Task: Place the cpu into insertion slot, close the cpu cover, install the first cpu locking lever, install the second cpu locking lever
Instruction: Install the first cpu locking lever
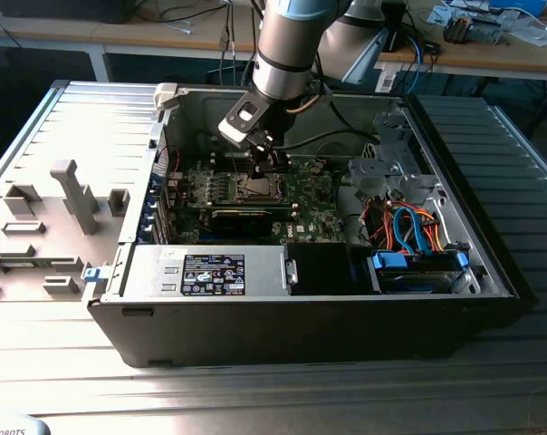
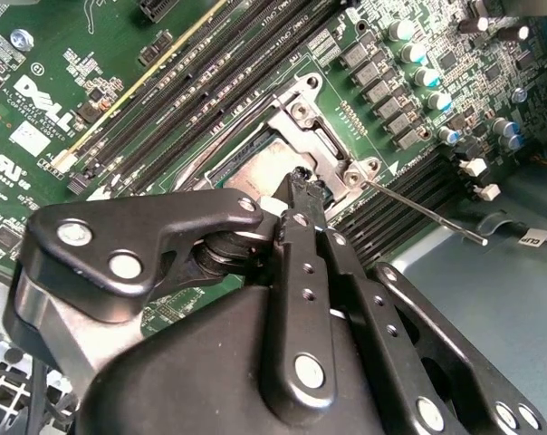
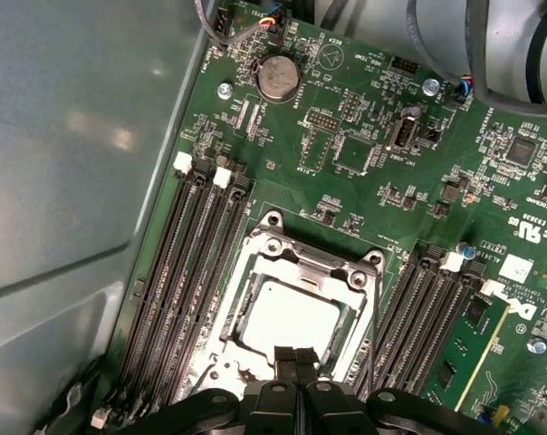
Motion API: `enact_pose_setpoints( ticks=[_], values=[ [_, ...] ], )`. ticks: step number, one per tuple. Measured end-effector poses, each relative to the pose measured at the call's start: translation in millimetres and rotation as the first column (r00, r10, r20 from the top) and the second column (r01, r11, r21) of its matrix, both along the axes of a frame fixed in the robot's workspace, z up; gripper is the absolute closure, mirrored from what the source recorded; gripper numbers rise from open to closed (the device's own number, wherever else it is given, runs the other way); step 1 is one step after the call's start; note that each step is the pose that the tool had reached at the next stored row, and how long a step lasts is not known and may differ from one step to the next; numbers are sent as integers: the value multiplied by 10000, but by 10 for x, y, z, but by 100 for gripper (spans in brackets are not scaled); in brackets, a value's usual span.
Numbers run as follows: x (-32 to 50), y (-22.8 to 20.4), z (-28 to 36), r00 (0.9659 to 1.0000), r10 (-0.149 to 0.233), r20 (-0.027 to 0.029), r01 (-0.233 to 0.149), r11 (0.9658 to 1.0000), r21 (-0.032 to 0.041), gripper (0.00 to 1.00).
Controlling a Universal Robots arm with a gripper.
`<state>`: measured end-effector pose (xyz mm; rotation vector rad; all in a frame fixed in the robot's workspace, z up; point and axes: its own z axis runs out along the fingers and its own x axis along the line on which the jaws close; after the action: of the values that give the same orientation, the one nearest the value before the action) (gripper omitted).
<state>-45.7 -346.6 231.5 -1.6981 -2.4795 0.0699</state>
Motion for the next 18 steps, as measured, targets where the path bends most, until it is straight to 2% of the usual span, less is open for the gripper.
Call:
enact_pose_setpoints(
  ticks=[13, 18],
  values=[
    [0, 0, -2, 9989, 461, 0, -461, 9989, -7, 89],
    [0, 0, -2, 9974, 724, 0, -724, 9974, -8, 89]
  ],
)
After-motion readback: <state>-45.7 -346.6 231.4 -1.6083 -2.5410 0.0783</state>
